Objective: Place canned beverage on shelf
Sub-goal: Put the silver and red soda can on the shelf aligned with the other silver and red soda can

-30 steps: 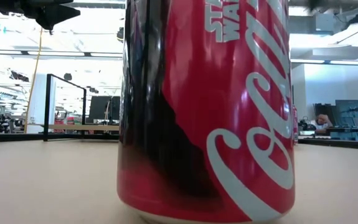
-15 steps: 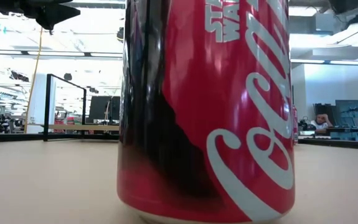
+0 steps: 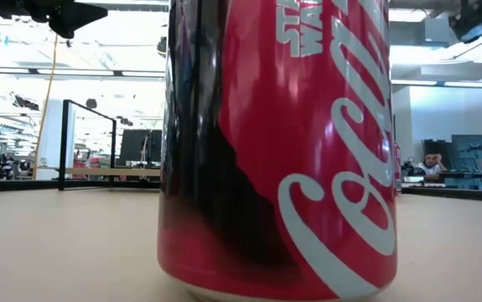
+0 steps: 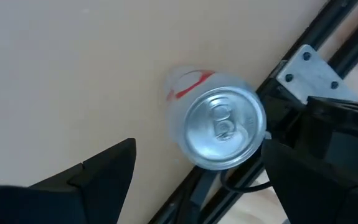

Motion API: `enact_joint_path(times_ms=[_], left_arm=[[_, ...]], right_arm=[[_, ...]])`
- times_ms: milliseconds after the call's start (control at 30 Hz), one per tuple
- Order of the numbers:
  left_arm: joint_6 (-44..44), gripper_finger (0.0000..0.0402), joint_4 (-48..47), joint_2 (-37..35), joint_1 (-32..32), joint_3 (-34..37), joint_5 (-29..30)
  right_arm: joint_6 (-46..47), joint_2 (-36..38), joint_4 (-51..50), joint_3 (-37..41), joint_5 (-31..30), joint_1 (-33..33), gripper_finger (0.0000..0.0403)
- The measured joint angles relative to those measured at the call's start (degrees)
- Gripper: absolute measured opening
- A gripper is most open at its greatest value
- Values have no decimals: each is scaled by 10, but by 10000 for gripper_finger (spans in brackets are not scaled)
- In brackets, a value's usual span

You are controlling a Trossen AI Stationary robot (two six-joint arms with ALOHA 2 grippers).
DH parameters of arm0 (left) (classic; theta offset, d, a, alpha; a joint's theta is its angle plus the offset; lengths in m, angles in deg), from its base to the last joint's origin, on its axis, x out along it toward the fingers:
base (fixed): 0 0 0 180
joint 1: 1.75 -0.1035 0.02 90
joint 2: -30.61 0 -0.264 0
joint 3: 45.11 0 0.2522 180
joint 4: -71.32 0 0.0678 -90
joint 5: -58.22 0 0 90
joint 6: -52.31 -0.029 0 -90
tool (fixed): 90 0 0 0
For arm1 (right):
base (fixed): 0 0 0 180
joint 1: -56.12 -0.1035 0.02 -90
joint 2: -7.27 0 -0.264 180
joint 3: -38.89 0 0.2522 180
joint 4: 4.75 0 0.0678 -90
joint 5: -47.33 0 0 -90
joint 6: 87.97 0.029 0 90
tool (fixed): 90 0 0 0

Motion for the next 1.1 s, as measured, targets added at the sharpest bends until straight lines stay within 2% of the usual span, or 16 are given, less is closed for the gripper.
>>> enact_joint_path(times_ms=[333, 533, 833, 933, 1100], left_arm=[[0, 304, 0, 0, 0, 0, 0], [0, 304, 1, 0, 0, 0, -1], [0, 304, 1, 0, 0, 0, -1], [0, 304, 1, 0, 0, 0, -1], [0, 304, 1, 0, 0, 0, -1]], right_arm=[[-51, 26, 8, 55, 12, 52, 368], [-73, 50, 59, 80, 29, 80, 368], [-79, 52, 67, 109, 47, 86, 367], [-87, 52, 72, 109, 55, 86, 355], [-110, 52, 87, 109, 58, 86, 311]])
